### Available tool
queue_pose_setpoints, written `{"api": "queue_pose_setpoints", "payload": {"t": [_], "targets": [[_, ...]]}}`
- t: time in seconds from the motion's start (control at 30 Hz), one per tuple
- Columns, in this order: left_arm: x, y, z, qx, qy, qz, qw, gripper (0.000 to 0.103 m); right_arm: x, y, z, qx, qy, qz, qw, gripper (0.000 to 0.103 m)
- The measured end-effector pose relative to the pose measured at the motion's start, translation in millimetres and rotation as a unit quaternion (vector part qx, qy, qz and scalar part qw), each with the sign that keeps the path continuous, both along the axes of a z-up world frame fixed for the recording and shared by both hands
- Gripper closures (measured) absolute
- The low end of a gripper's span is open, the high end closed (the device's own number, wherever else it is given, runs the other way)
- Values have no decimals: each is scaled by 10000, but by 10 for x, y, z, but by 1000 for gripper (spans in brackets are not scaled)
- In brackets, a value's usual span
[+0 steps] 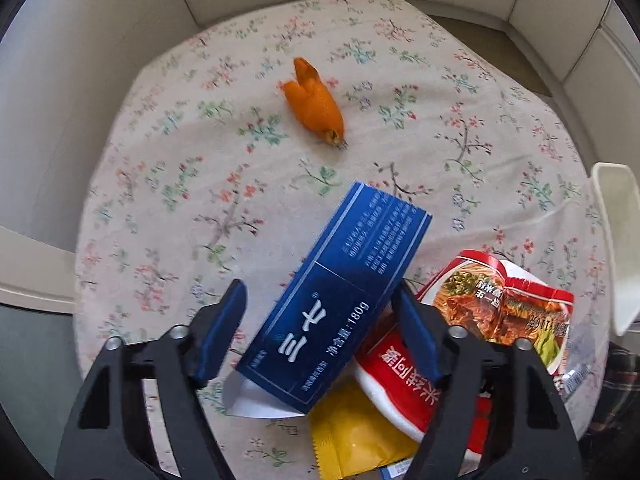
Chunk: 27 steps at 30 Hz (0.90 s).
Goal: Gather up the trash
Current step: 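Grasp the blue toothpaste box with the left gripper while the right gripper grasps an orange peel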
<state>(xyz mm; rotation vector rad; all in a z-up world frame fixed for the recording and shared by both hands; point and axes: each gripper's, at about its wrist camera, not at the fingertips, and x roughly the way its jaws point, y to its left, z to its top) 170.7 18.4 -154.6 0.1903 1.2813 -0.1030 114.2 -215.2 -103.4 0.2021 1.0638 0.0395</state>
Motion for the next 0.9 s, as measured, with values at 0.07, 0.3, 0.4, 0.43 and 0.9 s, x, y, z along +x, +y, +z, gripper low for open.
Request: {"api": "queue_pose_setpoints", "payload": {"t": [0.07,0.3,0.4,0.43,0.9], "targets": [[-9,60,-19,-139,-9,20,9999,57,23,37,-32,13,37,17,10000,7],[-108,473,204,-1245,-526,617,9889,65,276,177,-181,-37,332,246,9991,7],[-192,720,315,-1676,-867,1026,9767,65,486,272,-150,-291,315,336,9985,7],[-227,790,340,-1723,-996,1131,9735,65,572,330,-136,-349,318,369,9982,7],[-144,1280,748,-2197,-1847,1689,9429,65,1582,1909,-284,-1111,608,1197,9847,7]]}}
